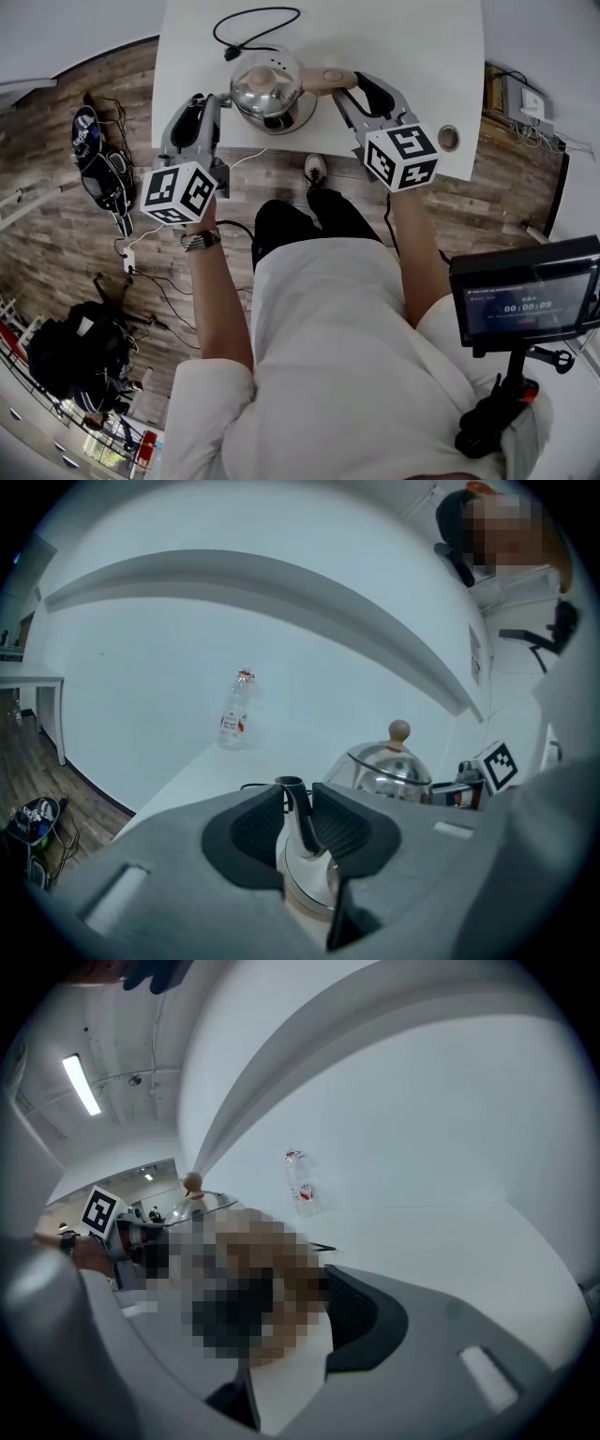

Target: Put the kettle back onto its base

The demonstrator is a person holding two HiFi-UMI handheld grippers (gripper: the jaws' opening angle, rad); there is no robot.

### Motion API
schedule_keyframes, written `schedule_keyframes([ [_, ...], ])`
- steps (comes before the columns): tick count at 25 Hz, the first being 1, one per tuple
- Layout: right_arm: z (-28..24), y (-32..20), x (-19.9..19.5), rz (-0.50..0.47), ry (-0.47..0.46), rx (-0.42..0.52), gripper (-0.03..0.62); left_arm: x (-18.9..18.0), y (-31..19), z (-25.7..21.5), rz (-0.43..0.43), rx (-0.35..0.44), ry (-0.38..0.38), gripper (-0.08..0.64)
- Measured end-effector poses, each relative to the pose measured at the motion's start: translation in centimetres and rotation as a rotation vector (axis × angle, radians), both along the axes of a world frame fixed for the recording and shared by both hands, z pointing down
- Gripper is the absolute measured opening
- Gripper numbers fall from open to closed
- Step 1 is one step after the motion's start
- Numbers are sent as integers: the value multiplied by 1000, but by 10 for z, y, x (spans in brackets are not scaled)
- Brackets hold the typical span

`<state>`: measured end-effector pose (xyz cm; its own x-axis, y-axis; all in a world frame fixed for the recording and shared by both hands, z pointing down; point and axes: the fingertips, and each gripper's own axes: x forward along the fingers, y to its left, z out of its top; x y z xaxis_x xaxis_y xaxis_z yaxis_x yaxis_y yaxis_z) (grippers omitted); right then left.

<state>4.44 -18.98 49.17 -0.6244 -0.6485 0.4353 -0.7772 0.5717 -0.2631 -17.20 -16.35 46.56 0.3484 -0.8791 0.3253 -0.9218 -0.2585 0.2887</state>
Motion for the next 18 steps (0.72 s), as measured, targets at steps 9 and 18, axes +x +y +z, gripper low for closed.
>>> schedule_keyframes([
  [9, 2, -3, 4, 28, 5, -6, 156, 4, 1, 3, 22, -8, -58, 120],
  [18, -17, 12, 18, 66, 24, 25, 170, 1, 22, -10, 27, 15, -72, 121],
])
